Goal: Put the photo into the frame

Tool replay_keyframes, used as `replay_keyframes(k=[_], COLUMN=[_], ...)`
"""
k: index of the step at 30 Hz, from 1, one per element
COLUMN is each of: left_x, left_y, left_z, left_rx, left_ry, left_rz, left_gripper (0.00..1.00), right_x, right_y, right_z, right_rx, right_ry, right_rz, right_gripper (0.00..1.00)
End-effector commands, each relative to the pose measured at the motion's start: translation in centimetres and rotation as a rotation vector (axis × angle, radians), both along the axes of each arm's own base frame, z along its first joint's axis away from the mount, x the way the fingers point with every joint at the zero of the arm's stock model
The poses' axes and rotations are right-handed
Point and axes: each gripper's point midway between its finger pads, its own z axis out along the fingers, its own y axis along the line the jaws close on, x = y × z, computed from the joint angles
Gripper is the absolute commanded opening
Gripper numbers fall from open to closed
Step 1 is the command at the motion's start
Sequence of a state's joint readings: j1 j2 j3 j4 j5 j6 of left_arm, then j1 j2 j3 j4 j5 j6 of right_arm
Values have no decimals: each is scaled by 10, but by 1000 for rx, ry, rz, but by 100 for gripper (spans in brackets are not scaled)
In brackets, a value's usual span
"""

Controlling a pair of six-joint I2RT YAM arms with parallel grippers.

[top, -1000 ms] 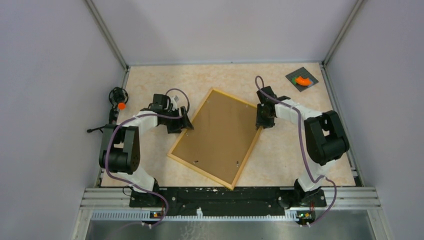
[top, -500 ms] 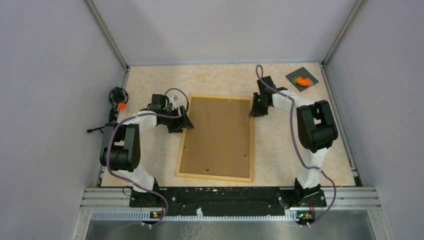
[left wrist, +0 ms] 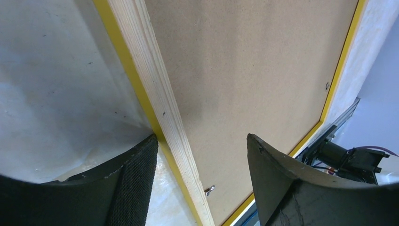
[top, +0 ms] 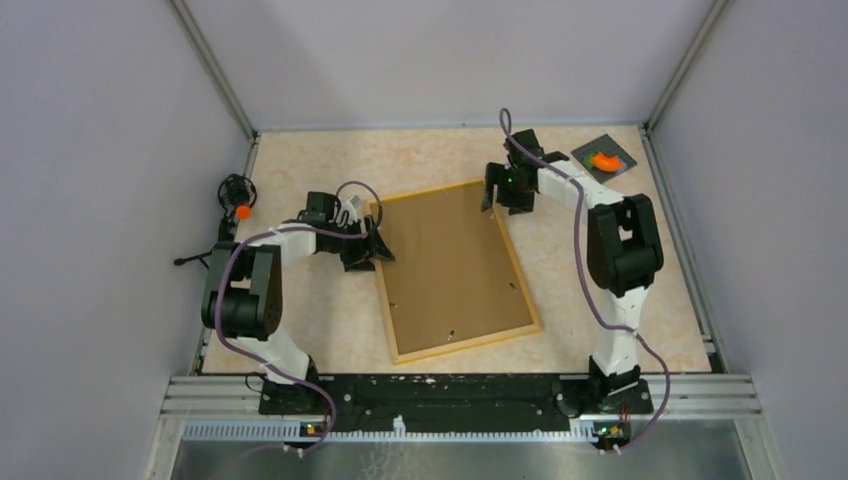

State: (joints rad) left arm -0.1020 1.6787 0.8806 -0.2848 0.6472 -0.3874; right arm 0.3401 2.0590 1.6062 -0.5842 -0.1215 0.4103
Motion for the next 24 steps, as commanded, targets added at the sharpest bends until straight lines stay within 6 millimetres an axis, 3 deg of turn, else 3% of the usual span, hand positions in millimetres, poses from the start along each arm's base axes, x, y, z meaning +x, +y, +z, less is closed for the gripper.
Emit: replay_keyframes(k=[1,7,11,16,24], left_x=[-2,-1,0,0,-1], left_y=[-7,-4,-4,-5,-4], left_z=[1,1,3,3,2], left_rx=[-49,-42,-55,-65,-59], left_ry=[5,2,0,2,1], left_rz=[-17,-5,-2,-3,-2], left_gripper=[73,73,73,73,72], right_x=[-39,-127,-168,-184,-182], right_y=[-18,-50,-60,-59,-52], right_z=[34,14,6,-8,-19], right_rx=[-74,-176,-196,-183,-202], right_ry=[-39,74,83,100,91], right_rz=[46,66,62,70,81], right_gripper=[76,79,77,62,62])
